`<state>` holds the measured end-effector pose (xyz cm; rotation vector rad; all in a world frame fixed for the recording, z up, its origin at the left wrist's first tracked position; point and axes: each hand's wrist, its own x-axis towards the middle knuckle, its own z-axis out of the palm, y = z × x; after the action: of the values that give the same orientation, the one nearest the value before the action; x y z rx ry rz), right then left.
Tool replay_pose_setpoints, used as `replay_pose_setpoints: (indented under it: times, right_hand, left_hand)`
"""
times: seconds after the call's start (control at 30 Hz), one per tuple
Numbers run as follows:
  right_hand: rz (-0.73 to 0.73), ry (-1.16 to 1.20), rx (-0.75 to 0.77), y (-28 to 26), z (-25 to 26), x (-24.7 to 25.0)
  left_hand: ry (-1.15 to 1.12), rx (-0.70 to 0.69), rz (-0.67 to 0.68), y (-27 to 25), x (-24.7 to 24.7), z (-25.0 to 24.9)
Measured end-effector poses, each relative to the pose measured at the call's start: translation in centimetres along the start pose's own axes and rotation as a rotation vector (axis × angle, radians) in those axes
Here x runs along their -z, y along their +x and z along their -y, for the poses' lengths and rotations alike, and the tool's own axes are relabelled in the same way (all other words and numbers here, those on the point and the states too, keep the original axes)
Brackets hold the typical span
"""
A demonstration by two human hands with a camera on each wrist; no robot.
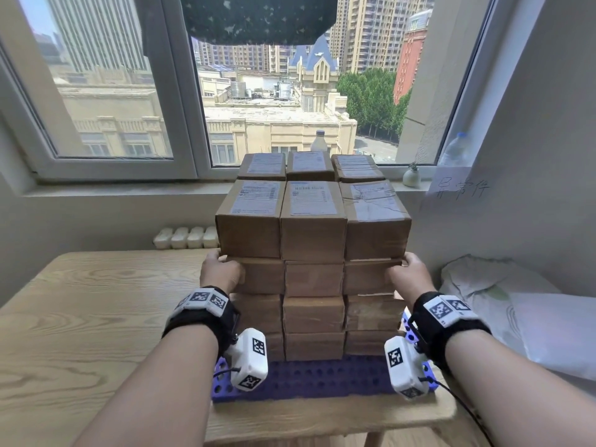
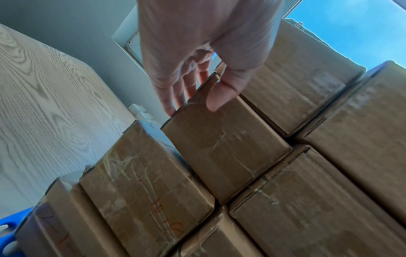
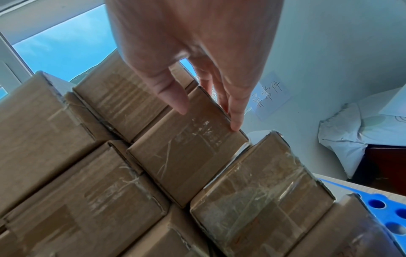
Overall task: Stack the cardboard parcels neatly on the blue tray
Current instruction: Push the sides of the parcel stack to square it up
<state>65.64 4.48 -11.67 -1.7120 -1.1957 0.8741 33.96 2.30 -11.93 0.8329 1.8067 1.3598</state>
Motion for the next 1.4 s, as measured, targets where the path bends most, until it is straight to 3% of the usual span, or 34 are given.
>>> replay_pose_setpoints:
  times: [0.33,0.5,0.6,0.67,0.77,0.83,0.97,1.4]
  right_hand:
    - [-0.03,-0.01,-0.021,-0.4,-0.9,0.4]
    - [-0.2,-0.3,-0.132,-2.2,-1.0,1.3]
    - [-0.069,-0.584,-0.073,-3.9,-2.0,0.8]
    - [0.117,-0.674,0.047,-4.9,-2.0,-0.6]
    - [0.383,-0.669,0.224,-6.1,-0.7,-3.7]
    - [0.445,-0.671,0.28,-6.5,0.2,-5.8]
    - [0.492,-0.794,0.179,-6.0,0.2,-8.1]
    - [0.501,-0.976,0.226,-5.0,-0.3,-8.8]
  left_hand:
    - [0.12,0.002,-0.047,-0.2,0.5,1.1]
    - [0.265,-0.004,-0.298,-2.2,0.6,0.8]
    - [0.36,-0.09,-0.372,-4.7,1.2,0.4]
    - [0.449,-0.138,-0.192,-5.5,0.8,0.7]
    - [0.517,-0.142,0.364,-6.1,-1.4,1.6]
    - [0.637,-0.18,0.532,-6.5,-3.4,2.0]
    - [0.752,-0.202,0.52,-6.7,-6.2,2.5]
    - [0.858,-0.181,0.474,-5.6,-7.5,3.8]
